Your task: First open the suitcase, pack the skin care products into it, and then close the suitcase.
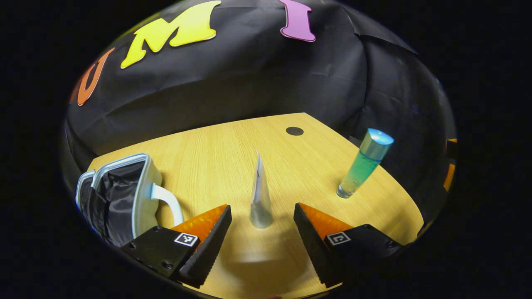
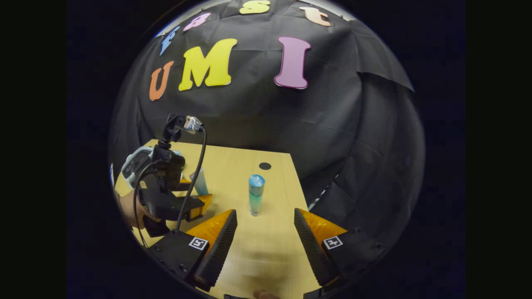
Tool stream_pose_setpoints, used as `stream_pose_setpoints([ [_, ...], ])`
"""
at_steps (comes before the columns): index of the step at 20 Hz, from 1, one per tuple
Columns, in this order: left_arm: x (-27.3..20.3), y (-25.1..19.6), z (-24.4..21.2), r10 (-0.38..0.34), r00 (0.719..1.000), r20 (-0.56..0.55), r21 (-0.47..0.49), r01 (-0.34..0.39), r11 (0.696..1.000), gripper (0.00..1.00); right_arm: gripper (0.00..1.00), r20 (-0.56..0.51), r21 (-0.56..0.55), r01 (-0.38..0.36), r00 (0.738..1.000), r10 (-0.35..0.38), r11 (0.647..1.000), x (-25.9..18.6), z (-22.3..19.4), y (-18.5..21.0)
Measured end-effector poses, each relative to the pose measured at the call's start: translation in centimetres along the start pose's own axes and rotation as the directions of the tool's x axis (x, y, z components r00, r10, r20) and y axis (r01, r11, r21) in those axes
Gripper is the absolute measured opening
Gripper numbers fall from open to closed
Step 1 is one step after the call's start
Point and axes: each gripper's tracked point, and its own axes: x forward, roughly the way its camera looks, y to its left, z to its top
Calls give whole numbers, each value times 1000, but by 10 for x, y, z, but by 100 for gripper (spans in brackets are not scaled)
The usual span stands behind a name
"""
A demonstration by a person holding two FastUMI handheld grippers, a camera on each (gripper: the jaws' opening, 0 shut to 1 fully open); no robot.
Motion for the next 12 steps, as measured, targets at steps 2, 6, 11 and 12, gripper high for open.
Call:
stream_pose_setpoints([
  [2,14,0,-3,-12,1000,-10,-28,11,1000,86,81,-20,-1,11,1000,-12,1000,8,-8,-5],
  [6,32,-2,-6,-38,999,4,-37,38,999,68,81,-40,-3,9,999,-9,1000,35,-19,-5],
  [11,27,-15,-6,-96,995,-1,-25,96,995,41,82,-46,-24,-23,999,22,999,73,-19,6],
  [12,24,-17,-4,-103,995,0,-20,103,994,39,82,-49,-24,-30,998,29,999,79,-18,8],
])
